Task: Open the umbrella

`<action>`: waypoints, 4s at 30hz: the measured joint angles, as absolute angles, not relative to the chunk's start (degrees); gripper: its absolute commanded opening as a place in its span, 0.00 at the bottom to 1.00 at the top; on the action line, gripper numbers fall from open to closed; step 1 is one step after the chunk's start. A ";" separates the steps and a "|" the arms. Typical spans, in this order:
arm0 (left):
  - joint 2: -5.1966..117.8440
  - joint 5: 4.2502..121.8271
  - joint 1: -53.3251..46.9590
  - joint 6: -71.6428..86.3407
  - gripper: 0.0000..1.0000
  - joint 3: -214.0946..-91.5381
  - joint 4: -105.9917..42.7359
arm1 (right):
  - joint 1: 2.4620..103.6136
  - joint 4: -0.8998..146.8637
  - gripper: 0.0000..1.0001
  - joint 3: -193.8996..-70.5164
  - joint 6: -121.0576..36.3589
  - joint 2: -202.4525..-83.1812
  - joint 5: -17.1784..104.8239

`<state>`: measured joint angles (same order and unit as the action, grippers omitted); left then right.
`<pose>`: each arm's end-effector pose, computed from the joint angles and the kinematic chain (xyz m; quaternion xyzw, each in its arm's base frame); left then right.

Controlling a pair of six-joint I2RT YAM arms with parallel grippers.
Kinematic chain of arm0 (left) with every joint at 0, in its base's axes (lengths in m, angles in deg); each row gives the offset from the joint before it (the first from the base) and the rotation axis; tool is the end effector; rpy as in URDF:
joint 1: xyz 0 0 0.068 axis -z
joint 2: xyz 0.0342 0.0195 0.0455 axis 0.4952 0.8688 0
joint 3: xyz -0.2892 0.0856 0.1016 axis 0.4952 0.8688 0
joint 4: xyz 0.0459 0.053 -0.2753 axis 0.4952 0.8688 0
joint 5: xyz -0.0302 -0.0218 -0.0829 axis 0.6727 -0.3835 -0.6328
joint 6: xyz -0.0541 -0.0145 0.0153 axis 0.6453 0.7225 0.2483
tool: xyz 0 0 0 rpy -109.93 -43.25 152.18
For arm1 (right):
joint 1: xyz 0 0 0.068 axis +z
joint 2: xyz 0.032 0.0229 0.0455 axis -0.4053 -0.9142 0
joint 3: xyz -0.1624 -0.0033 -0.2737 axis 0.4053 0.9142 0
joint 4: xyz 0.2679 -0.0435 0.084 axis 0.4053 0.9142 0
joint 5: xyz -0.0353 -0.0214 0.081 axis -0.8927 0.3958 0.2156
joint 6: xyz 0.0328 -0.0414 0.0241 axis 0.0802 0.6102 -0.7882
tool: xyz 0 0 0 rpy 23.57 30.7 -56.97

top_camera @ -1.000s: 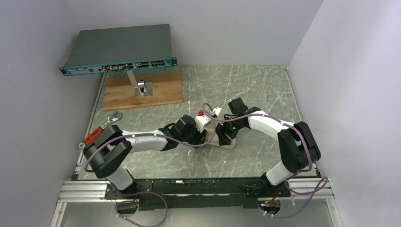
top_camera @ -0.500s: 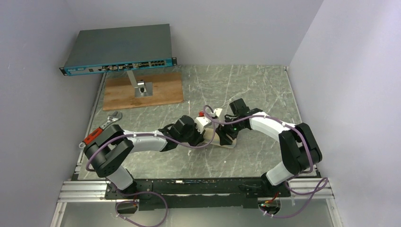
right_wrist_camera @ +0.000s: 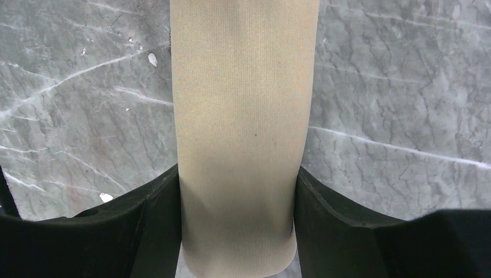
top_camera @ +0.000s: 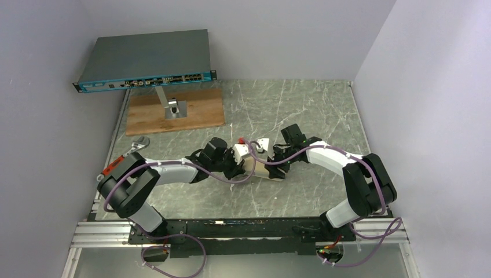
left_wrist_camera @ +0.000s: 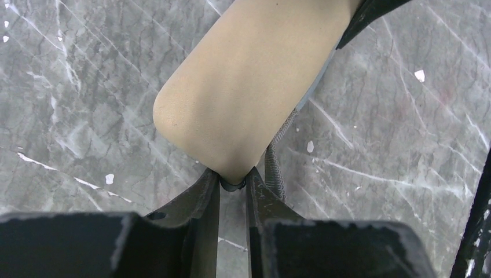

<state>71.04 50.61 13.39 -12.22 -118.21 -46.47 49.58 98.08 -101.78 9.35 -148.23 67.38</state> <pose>0.2263 -0.2318 0.1813 0.4512 0.7542 -0.2878 0.3805 0.2481 0.1432 0.1904 -0.5889 0.7395 0.2277 0.2334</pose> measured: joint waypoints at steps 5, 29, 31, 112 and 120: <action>69.06 49.87 12.21 -13.38 0.12 -116.90 -45.77 | 49.67 97.05 0.00 -101.50 10.77 -148.26 68.17; 59.50 46.61 12.08 -25.77 0.67 -106.89 -49.86 | 48.45 99.98 0.00 -100.63 23.23 -146.79 68.21; 59.55 45.61 12.14 -27.15 0.67 -106.58 -50.87 | 48.40 100.42 0.00 -100.25 25.96 -146.31 68.26; 71.59 46.98 18.94 -7.52 0.00 -112.92 -53.93 | 33.95 107.85 0.99 -114.90 25.76 -144.13 67.93; 75.61 48.73 21.82 -5.99 0.00 -116.72 -55.70 | 31.83 117.69 0.95 -115.90 -5.21 -143.69 68.45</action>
<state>75.61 48.73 21.82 -5.99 -116.72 -55.70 31.83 117.69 -115.90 -5.21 -143.69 68.45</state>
